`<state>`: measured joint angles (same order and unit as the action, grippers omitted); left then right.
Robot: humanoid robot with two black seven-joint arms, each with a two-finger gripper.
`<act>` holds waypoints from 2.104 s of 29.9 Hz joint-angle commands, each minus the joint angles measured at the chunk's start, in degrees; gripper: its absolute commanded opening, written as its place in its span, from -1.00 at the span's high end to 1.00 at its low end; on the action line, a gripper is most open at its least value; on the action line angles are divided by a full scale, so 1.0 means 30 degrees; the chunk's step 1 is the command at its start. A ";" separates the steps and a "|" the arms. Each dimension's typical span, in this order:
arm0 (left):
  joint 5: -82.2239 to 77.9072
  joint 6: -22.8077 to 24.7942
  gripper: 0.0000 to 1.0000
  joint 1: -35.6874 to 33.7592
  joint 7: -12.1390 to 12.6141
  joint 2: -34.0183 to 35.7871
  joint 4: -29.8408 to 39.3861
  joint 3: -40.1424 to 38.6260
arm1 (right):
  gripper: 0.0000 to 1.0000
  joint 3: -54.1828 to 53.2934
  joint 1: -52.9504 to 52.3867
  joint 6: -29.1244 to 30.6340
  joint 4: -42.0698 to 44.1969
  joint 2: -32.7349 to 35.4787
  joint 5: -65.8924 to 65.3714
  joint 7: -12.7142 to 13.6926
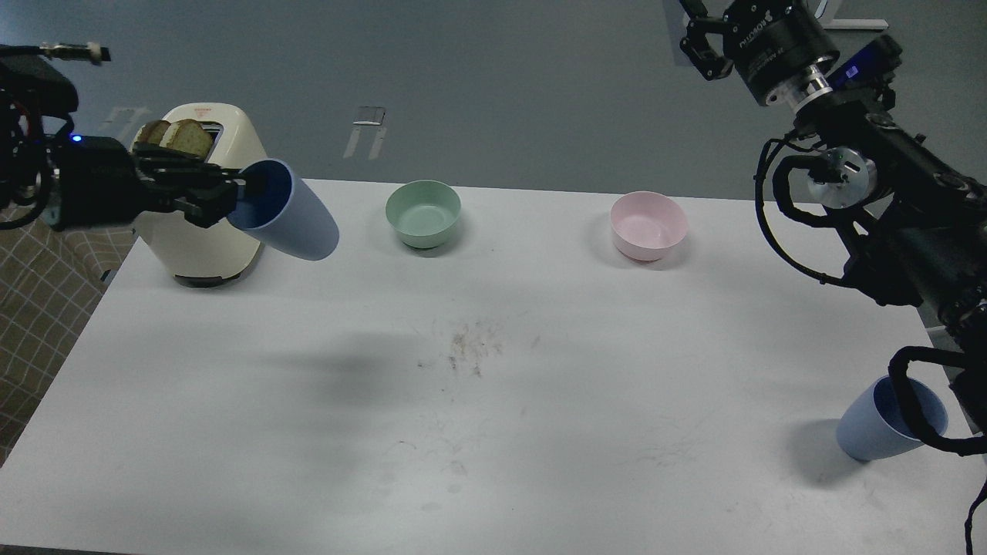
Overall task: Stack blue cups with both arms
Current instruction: 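Lift the blue cup with the left gripper and carry it to table center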
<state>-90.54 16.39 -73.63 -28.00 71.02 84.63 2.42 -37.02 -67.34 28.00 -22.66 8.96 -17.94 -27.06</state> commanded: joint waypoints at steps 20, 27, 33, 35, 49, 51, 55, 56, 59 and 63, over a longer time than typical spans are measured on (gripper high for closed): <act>-0.3275 0.2210 1.00 -0.0418 -0.0001 -1.3709 -0.5093 0.0279 | -1.00 0.2378 -0.3891 0.0000 0.0318 -0.0057 0.0120 -0.0003; -0.4125 0.2563 1.00 -0.0418 -0.0001 -1.7135 -0.7902 0.0657 | -1.00 0.2408 -0.3861 0.0000 0.0318 -0.0115 0.0120 -0.0003; -0.4737 0.2563 1.00 -0.0623 -0.0001 -1.8897 -1.0102 0.2797 | -1.00 0.2408 -0.3715 0.0000 0.0318 -0.0115 0.0120 -0.0003; -0.5206 0.2563 1.00 -0.0536 -0.0001 -1.8957 -1.0366 0.2828 | -1.00 0.2437 -0.3715 0.0000 0.0318 -0.0115 0.0120 -0.0003; -0.5326 0.2973 0.52 -0.0447 -0.0001 -1.9426 -1.0485 0.2857 | -1.00 0.2437 -0.3334 0.0000 0.0289 -0.0115 0.0120 -0.0003; -0.5297 0.2973 0.16 -0.0447 -0.0001 -1.9397 -1.0485 0.2828 | -1.00 0.2437 -0.3334 0.0000 0.0289 -0.0086 0.0120 -0.0003; -0.5122 0.2973 -0.52 -0.0593 -0.0001 -1.9192 -1.0456 0.2828 | -1.00 0.2437 -0.3305 0.0000 0.0289 -0.0027 0.0120 -0.0003; -0.5092 0.2973 -0.65 -0.0652 -0.0001 -1.9076 -1.0427 0.2799 | -1.00 0.2437 -0.3305 0.0000 0.0289 0.0002 0.0120 -0.0003; -0.4889 0.3031 -0.82 -0.1001 -0.0001 -1.8754 -1.0339 0.2682 | -1.00 0.2466 -0.3305 0.0000 0.0318 0.0090 0.0120 -0.0003; -0.3133 0.3382 -0.89 -0.2057 -0.0001 -1.7728 -1.0017 0.2623 | -1.00 0.2466 -0.3305 0.0000 0.0289 0.0383 0.0120 -0.0003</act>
<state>-103.61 25.68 -77.63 -28.01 15.76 53.94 10.42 -29.63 -77.26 27.99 -21.77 9.54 -17.58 -27.07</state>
